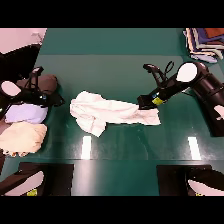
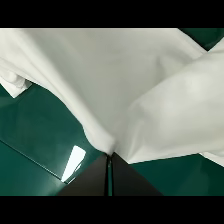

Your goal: Fold the shirts.

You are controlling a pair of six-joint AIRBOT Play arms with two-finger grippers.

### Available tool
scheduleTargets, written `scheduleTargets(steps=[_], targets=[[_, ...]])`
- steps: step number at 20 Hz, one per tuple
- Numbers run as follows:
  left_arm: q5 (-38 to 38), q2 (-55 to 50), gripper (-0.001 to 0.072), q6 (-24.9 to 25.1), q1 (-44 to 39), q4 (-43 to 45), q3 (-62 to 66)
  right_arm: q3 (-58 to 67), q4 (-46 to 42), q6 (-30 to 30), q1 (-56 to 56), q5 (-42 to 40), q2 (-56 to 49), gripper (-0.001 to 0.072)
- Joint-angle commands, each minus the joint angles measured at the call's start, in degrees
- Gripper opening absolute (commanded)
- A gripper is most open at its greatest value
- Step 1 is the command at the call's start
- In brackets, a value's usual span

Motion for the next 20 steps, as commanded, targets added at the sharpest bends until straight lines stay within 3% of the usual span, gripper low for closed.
scheduleTargets(steps=[1, 9, 12, 16, 20], targets=[[1.4, -9.0, 0.0549, 7.2, 1.8, -13.0, 0.2, 0.0, 0.0, 0.0, 0.0, -0.1, 0.0, 0.0010], [4.6, -16.4, 0.0524, 8.6, -0.4, -15.8, 0.3, 0.0, 0.0, 0.0, 0.0, -0.1, 0.0, 0.0010], [4.8, -16.3, 0.0030, 8.7, -0.4, -15.8, 1.6, 0.0, 0.0, -0.1, 0.0, -0.1, 0.0, 0.0010], [2.1, -11.3, 0.0024, 8.5, 0.2, -15.3, 9.8, 5.4, -0.6, -0.5, -1.5, 1.3, 0.0, 0.0010], [1.7, 2.8, 0.0024, 8.6, 3.3, -15.2, 24.2, 20.3, -0.7, -1.5, -4.9, 5.7, 0.1, 0.0010]])
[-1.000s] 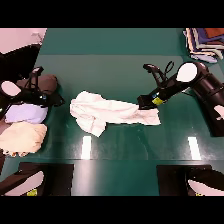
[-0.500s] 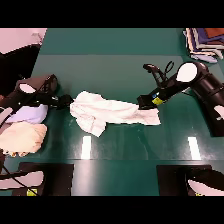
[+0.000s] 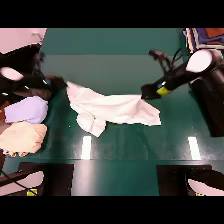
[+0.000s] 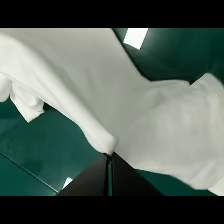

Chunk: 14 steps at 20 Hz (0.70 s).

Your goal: Fold the shirts.

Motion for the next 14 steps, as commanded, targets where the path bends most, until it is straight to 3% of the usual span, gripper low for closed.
scheduleTargets(steps=[1, 7, 14], targets=[[-0.4, 11.6, 0.0024, 0.1, 2.5, 0.1, 12.2, 11.7, -0.1, -1.0, -2.2, 3.6, 0.6, 0.0010], [-0.9, 27.3, 0.0024, 0.0, 3.0, 1.7, 28.7, 22.9, -7.6, -1.0, -1.8, 3.9, 10.3, 0.0010], [-4.0, 29.6, 0.0022, -0.4, 3.0, 1.7, 45.5, 26.1, -8.3, 2.8, -3.9, 7.3, 20.2, 0.0010]])
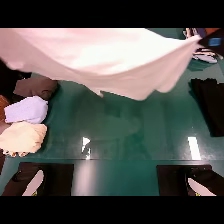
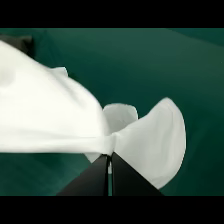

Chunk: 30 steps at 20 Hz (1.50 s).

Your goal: Fold the shirts.

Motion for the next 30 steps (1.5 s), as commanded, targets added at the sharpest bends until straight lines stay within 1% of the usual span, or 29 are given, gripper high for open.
scheduleTargets(steps=[1, 3, 5, 8, 10, 12, 13, 15, 17, 19, 20, 21, 22, 24, 27, 28, 29, 30], targets=[[-0.7, 0.9, 0.0022, -0.2, 0.1, 0.3, 6.9, 1.1, -2.0, 3.0, -0.5, 2.3, 3.8, 0.0010], [-1.1, 0.4, 0.0022, -0.3, 0.1, 1.9, 6.9, 1.1, -2.5, 4.9, -0.5, 4.1, 3.3, 0.0010], [-3.7, -3.1, 0.0022, -2.3, 0.1, 3.3, 6.8, 1.1, -3.3, 6.1, -0.5, 6.7, 0.7, 0.0010], [-11.6, -13.0, 0.0022, -4.9, 0.1, 4.6, 6.3, 1.0, -3.3, 8.1, -0.5, 13.6, -8.0, 0.0010], [-13.9, -19.8, 0.0022, -6.3, 0.1, 4.6, 2.4, -0.7, -3.3, 8.1, -0.5, 16.0, -15.1, 0.0010], [-14.3, -26.6, 0.0023, -6.4, 0.1, 4.6, -4.3, -4.7, -3.3, 7.6, -0.5, 14.3, -21.6, 0.0010], [-13.8, -30.2, 0.0023, -6.3, 0.1, 4.7, -8.2, -6.8, -3.2, 6.0, -0.5, 11.9, -24.4, 0.0010], [-12.3, -37.0, 0.0023, -6.1, 0.1, 4.9, -14.8, -9.8, -2.7, 2.9, -0.5, 4.5, -29.9, 0.0012], [-11.7, -42.7, 0.0023, -6.1, 0.1, 5.1, -18.3, -9.8, -1.3, 0.9, -0.5, -0.5, -34.7, 0.0013], [-11.9, -45.7, 0.0023, -6.1, 0.1, 5.2, -18.6, -7.8, 2.6, -1.6, -1.6, -2.1, -38.9, 0.0021], [-11.4, -45.8, 0.0023, -6.0, 0.1, 5.5, -18.6, -6.3, 5.1, -2.6, -2.5, -2.0, -40.9, 0.0196], [-11.1, -45.7, 0.0023, -5.6, 0.1, 5.5, -18.2, -4.9, 6.8, -2.7, -3.7, -1.8, -42.3, 0.0441], [-11.3, -45.7, 0.0023, -4.9, 0.1, 5.7, -17.7, -3.8, 7.8, -3.1, -4.9, -1.4, -43.0, 0.0471], [-12.5, -45.4, 0.0024, -4.1, 0.1, 6.0, -17.0, -4.0, 7.5, -4.9, -7.8, 0.5, -42.2, 0.0471], [-13.4, -45.0, 0.0024, -4.2, 0.1, 5.9, -17.0, -10.8, 7.3, -5.6, -13.9, 1.0, -38.7, 0.0472], [-13.4, -45.0, 0.0024, -4.2, 0.1, 5.9, -17.0, -13.9, 7.5, -5.5, -16.3, 0.2, -38.1, 0.0510], [-13.4, -45.0, 0.0024, -4.2, 0.1, 5.9, -17.0, -16.9, 7.9, -5.5, -18.6, -0.9, -38.0, 0.0604], [-13.4, -45.0, 0.0024, -4.2, 0.1, 5.9, -17.0, -19.6, 8.2, -5.5, -20.2, -2.1, -38.2, 0.0605]])
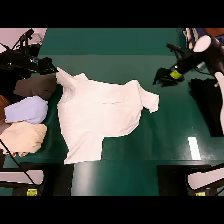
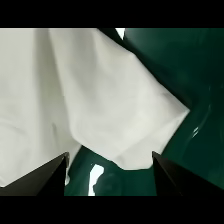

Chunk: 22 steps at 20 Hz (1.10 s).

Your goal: Fold the shirts.

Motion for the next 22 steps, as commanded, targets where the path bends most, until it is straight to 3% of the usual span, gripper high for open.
scheduleTargets(steps=[1, 4, 7, 8, 10, 12, 13, 16, 22], targets=[[-0.5, -0.1, 0.0024, 0.2, 0.0, 0.1, 0.1, -8.9, 2.5, -0.7, -6.4, -3.5, 0.3, 0.0602], [-0.4, -0.1, 0.0024, 0.2, 0.0, 0.1, 0.1, -14.4, 8.9, -2.3, -7.8, -9.6, -1.6, 0.0548], [-0.3, -0.1, 0.0024, 0.2, 0.0, 0.0, 0.1, -15.0, 11.5, -2.8, -6.1, -12.3, -4.7, 0.0546], [-0.3, -0.1, 0.0024, 0.2, 0.0, 0.1, 0.1, -15.0, 11.6, -2.8, -5.5, -12.9, -5.7, 0.0496], [-0.3, -0.1, 0.0024, 0.2, 0.0, 0.0, 0.1, -15.0, 11.6, -3.2, -4.3, -15.1, -6.7, 0.0311], [-0.4, 0.0, 0.0024, 0.1, 0.0, 0.1, 0.1, -15.0, 12.2, -6.3, -3.1, -17.4, -6.2, 0.0043], [-0.5, 0.3, 0.0023, -0.1, 0.0, 0.1, 0.1, -15.0, 12.2, -6.7, -2.8, -18.4, -5.2, 0.0012], [1.6, 5.6, 0.0023, -0.4, 0.0, 1.0, 0.3, -14.2, 12.1, -8.3, -3.3, -20.3, 2.3, 0.0012], [3.1, 25.4, 0.0024, -0.3, 0.0, 1.5, 11.6, 1.7, 12.1, -9.9, -6.7, -15.0, 22.9, 0.0012]])
